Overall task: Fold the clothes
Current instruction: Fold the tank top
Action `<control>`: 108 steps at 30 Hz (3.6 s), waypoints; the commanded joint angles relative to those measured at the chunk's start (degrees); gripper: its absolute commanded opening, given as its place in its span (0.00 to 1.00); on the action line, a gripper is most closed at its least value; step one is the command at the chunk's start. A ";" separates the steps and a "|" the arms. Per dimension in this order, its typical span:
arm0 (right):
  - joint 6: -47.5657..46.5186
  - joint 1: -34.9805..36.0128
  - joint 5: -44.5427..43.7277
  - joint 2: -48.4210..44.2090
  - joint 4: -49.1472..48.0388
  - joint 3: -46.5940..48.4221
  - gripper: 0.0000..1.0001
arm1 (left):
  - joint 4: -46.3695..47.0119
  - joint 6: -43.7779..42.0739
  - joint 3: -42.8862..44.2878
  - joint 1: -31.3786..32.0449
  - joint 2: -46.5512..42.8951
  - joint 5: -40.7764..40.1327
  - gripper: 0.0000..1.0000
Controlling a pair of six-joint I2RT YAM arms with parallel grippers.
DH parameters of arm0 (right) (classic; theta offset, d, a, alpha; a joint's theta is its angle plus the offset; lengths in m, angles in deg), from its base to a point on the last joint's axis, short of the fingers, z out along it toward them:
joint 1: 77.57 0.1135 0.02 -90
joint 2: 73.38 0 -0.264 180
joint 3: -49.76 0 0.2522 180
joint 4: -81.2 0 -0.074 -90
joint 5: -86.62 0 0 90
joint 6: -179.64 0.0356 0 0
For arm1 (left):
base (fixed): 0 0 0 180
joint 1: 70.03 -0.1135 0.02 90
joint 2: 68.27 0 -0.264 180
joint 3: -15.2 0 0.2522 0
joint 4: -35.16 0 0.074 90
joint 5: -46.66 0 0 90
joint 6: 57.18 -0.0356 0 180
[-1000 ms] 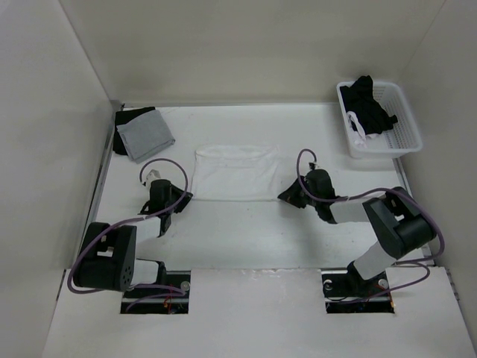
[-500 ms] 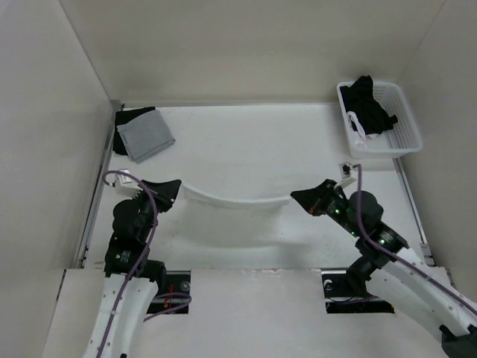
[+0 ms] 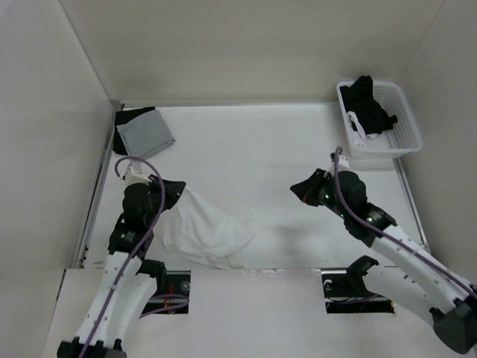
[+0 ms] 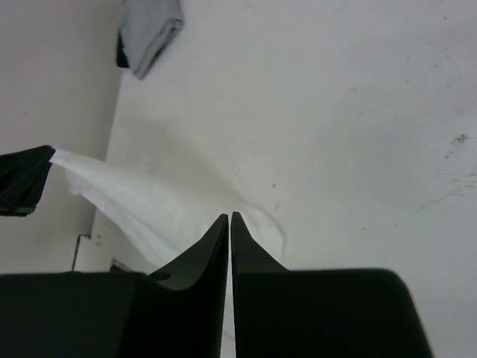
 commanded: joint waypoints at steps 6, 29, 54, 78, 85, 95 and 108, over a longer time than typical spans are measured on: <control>-1.45 -2.69 7.91 21.09 -17.49 -1.77 0.16 | 24.03 0.65 -4.10 -2.27 24.79 -2.96 0.01; 10.51 9.98 13.53 49.23 -45.44 -8.10 0.33 | 25.54 -0.05 -10.42 -6.67 21.47 -1.81 0.01; 12.80 9.98 11.69 36.52 -47.22 -13.20 0.04 | 24.40 1.62 -9.81 -7.02 17.62 -0.67 0.01; 2.76 50.91 -34.52 -15.46 17.48 14.40 0.05 | -7.59 3.47 13.40 0.10 -19.22 -2.34 0.01; 4.97 46.93 -33.25 -12.47 16.00 8.78 0.07 | -9.10 2.76 2.96 0.19 -19.49 -4.53 0.01; -2.50 -3.35 11.32 12.02 -15.62 -2.75 0.06 | 14.42 3.64 -10.86 -1.48 1.57 -7.96 0.01; -5.49 -18.15 21.35 53.62 -23.29 21.69 0.06 | 47.85 3.90 4.08 -1.13 53.02 -9.82 0.01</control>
